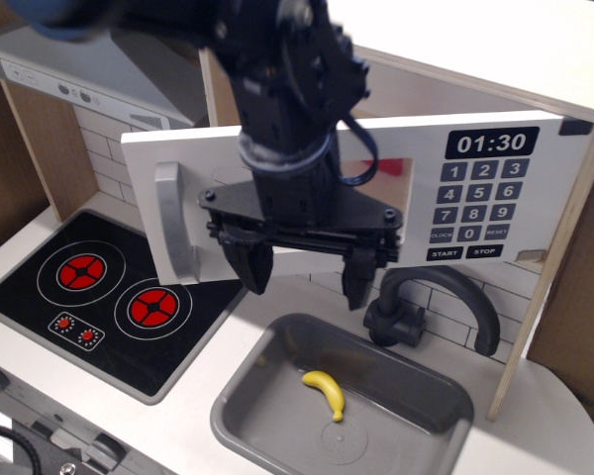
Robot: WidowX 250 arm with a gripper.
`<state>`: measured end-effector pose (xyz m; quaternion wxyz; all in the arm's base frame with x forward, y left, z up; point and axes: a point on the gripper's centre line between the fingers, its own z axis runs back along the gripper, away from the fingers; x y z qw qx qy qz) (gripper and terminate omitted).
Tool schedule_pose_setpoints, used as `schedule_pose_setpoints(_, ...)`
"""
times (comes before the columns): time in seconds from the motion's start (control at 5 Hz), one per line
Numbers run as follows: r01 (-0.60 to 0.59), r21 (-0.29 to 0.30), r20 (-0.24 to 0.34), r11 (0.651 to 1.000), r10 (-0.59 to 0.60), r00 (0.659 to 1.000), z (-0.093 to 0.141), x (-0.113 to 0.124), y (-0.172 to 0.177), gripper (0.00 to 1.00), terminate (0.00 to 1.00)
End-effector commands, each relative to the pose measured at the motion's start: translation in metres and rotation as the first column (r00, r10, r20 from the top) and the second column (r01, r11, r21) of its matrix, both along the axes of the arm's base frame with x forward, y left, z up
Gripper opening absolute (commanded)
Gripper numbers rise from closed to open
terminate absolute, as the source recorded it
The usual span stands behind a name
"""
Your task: Close microwave
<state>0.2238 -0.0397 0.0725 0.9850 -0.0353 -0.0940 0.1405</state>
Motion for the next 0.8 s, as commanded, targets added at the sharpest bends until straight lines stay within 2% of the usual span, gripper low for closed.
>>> schedule_pose_setpoints(0.0,-0.099,0.032,0.006,0.995,0.099,0.995,-0.026,0.035,0.031,1.00,0.00)
schedule_pose_setpoints(0.2,-0.053,0.098,0.144,0.994,0.039,0.989,-0.021,0.054,0.050,1.00,0.00)
schedule_pose_setpoints(0.6,0.008,0.112,0.329,0.994,-0.044,0.943,-0.012,0.079,0.071,1.00,0.00)
